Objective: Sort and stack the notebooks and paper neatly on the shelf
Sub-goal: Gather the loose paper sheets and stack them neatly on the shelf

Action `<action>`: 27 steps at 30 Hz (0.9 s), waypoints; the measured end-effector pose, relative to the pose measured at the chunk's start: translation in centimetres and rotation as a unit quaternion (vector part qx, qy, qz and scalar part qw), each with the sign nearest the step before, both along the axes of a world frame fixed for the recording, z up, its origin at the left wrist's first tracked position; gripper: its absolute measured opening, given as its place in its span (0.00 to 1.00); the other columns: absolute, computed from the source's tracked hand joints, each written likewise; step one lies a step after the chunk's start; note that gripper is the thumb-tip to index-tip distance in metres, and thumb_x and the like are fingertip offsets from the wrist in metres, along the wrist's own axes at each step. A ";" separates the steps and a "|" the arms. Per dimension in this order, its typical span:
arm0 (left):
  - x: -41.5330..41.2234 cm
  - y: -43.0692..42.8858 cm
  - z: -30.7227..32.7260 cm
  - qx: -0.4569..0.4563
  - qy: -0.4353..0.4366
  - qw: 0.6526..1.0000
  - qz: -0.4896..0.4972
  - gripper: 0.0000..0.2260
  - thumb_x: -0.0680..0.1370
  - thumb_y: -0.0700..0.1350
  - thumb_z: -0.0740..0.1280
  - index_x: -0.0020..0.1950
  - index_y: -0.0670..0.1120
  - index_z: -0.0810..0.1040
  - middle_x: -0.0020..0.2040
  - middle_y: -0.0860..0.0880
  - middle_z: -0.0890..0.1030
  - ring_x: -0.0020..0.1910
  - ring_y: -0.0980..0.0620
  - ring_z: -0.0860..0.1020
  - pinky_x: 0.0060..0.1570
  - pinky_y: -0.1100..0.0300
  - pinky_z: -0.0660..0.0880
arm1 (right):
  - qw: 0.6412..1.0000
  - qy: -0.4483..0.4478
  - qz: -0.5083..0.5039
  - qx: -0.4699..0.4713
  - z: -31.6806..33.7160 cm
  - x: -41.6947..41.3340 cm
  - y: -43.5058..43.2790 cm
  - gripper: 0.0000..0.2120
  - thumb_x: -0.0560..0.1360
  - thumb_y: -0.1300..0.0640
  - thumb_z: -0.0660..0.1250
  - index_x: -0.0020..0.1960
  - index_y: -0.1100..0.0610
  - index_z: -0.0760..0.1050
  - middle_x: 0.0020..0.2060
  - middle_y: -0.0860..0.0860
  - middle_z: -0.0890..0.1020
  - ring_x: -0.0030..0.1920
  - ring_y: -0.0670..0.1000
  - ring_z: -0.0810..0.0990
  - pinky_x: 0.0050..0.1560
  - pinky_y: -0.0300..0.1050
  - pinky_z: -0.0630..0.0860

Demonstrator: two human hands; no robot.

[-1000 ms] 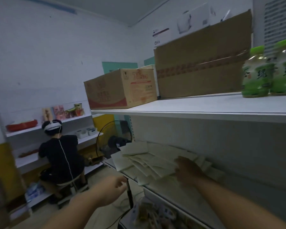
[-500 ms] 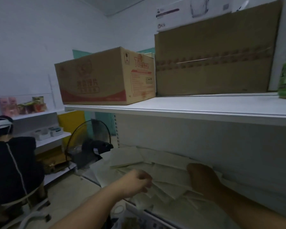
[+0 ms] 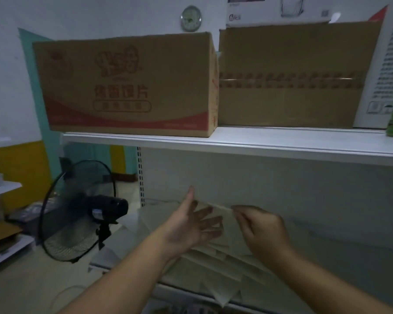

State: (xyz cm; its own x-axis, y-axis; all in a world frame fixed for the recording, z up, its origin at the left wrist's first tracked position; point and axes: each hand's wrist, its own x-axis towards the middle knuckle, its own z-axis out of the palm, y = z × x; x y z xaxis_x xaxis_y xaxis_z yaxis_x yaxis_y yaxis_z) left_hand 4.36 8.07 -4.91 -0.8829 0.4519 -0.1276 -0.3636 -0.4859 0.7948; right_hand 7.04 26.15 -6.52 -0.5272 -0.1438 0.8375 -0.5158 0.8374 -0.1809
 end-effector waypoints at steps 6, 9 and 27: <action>-1.4 -6.2 0.2 -0.073 0.027 0.964 0.253 0.12 0.80 0.37 0.58 0.62 0.39 0.72 0.53 0.37 0.80 0.50 0.39 0.79 0.44 0.51 0.77 | 0.992 -0.001 0.124 -0.032 -1.7 -1.1 -7.4 0.11 0.75 0.50 0.62 0.50 0.54 0.80 0.51 0.49 0.83 0.49 0.45 0.81 0.47 0.40 0.79; -2.5 -11.3 -0.1 -0.114 0.074 0.934 0.332 0.13 0.79 0.35 0.59 0.63 0.44 0.70 0.50 0.40 0.80 0.46 0.41 0.80 0.40 0.53 0.76 | 0.970 -0.230 0.026 -0.071 -2.1 -4.0 -7.9 0.19 0.77 0.52 0.61 0.67 0.51 0.69 0.71 0.46 0.66 0.67 0.47 0.70 0.65 0.41 0.68; -1.8 -21.6 -4.2 -0.227 -0.014 0.922 0.313 0.20 0.78 0.33 0.59 0.67 0.48 0.67 0.57 0.36 0.77 0.54 0.33 0.77 0.45 0.45 0.76 | 0.973 -0.167 -0.108 0.114 -5.9 -8.8 -10.8 0.19 0.81 0.48 0.50 0.47 0.54 0.78 0.43 0.51 0.82 0.46 0.53 0.81 0.41 0.43 0.73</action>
State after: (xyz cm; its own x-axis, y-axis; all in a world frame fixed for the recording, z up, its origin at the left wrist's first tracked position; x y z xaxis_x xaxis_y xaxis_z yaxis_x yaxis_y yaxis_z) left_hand 2.52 -13.54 -9.10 -0.9458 -0.2513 -0.2057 -0.1490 -0.2273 0.9624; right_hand -1.75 15.32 -12.47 -0.8025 -0.1626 0.5740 -0.2688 0.9575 -0.1044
